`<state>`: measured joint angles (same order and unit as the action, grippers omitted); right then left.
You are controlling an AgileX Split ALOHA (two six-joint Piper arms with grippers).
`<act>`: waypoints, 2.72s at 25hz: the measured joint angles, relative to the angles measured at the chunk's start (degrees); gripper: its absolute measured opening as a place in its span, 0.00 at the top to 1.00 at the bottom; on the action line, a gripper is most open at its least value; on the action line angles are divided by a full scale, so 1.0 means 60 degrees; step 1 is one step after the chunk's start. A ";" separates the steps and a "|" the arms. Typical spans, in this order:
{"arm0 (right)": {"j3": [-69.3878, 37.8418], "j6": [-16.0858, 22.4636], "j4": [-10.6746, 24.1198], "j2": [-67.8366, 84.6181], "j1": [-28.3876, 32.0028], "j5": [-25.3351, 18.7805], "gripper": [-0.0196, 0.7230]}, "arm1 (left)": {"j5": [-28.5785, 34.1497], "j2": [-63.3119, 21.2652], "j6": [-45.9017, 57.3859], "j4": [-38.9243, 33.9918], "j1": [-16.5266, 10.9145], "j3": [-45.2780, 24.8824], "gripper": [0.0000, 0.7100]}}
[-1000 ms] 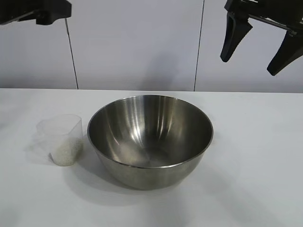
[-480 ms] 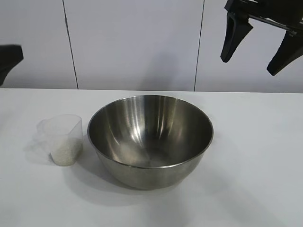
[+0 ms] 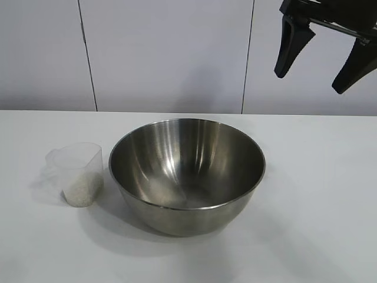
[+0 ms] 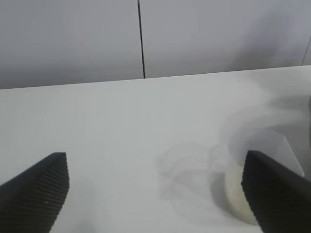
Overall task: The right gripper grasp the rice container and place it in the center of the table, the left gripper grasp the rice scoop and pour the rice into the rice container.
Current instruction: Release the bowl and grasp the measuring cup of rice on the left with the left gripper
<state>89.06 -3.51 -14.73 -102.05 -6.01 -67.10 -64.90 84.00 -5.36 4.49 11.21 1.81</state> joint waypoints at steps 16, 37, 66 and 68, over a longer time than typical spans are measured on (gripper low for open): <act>0.0000 -0.0099 0.0000 0.0000 0.0000 -0.0002 0.11 | -0.0170 0.4001 -0.0019 -0.0617 0.0000 0.0751 0.02; 0.0000 -0.0107 -0.0161 0.0000 0.0000 -0.0002 0.11 | -0.0181 0.4086 -0.1426 -0.0617 0.0000 0.2085 0.02; 0.0000 -0.0138 -0.0190 0.0000 0.0000 -0.0139 0.11 | -0.0751 0.6321 -0.1253 -0.1081 0.0000 0.2699 0.02; 0.0000 -0.0138 -0.0190 0.0000 0.0000 -0.0139 0.11 | -0.0740 0.6325 -0.1240 -0.1068 0.0000 0.2753 0.02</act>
<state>89.06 -4.34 -15.87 -102.05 -6.01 -67.93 -69.34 121.95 -12.80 -1.92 11.21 18.33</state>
